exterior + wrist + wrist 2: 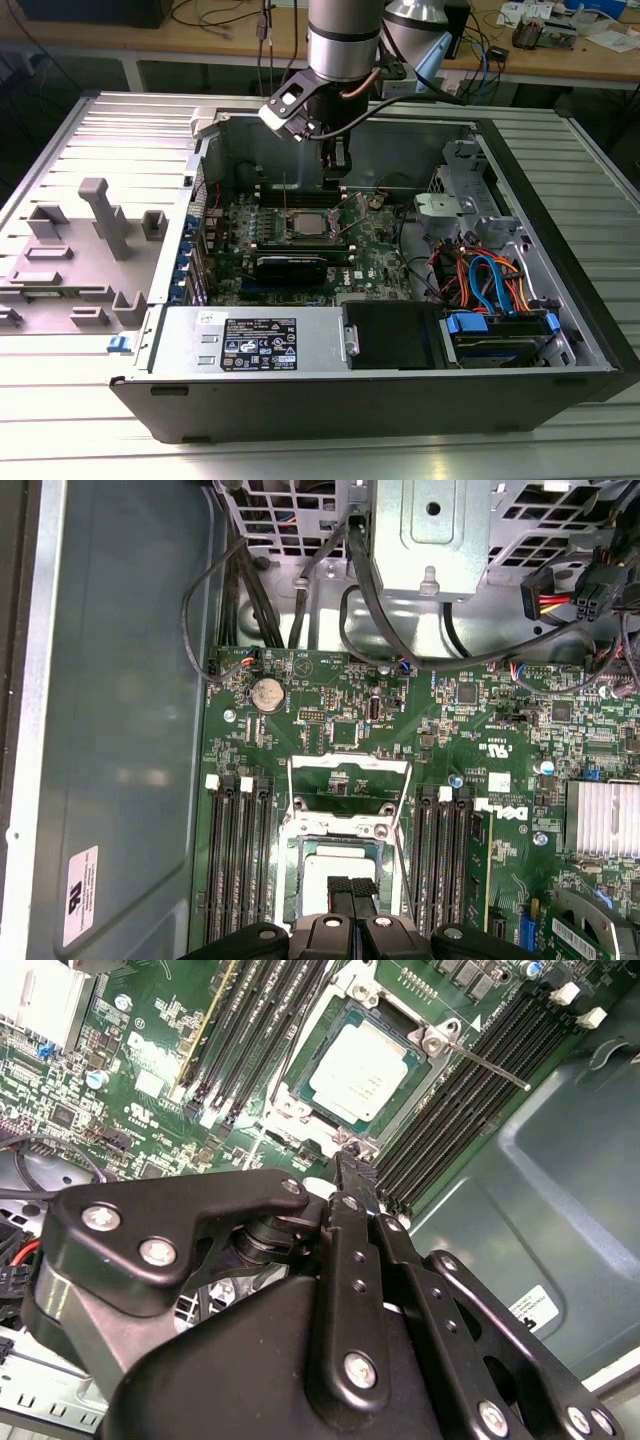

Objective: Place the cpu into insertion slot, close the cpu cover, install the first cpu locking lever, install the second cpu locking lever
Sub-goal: 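Close the cpu cover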

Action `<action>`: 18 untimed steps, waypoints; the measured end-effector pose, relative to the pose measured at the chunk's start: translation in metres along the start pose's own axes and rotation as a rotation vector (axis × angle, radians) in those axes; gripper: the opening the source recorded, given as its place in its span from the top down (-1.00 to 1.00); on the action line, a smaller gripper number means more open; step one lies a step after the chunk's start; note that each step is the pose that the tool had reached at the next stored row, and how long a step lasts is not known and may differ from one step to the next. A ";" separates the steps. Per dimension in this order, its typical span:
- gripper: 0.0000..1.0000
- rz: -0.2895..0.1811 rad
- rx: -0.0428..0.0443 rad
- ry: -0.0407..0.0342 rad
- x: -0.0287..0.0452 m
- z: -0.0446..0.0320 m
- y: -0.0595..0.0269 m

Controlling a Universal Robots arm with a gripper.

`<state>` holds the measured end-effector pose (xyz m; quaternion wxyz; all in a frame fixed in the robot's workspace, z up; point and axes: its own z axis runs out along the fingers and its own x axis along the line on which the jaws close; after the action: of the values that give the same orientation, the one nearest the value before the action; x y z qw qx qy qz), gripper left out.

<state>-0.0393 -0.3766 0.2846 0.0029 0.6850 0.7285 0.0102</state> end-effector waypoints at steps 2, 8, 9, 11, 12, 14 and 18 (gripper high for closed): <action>0.79 0.000 0.0000 0.0000 0.0000 0.0000 0.0005; 0.79 0.000 0.0000 0.0000 -0.0001 0.0000 0.0018; 0.79 0.000 0.0001 0.0000 -0.0001 0.0000 0.0020; 0.79 0.000 0.0000 0.0000 -0.0001 0.0000 0.0024; 0.79 0.000 0.0000 0.0000 -0.0002 0.0001 0.0027; 0.79 0.000 0.0001 -0.0001 -0.0002 0.0000 0.0031; 0.79 0.000 0.0000 0.0000 -0.0003 0.0001 0.0041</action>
<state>-0.0351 -0.3766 0.2846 0.0029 0.6850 0.7285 0.0101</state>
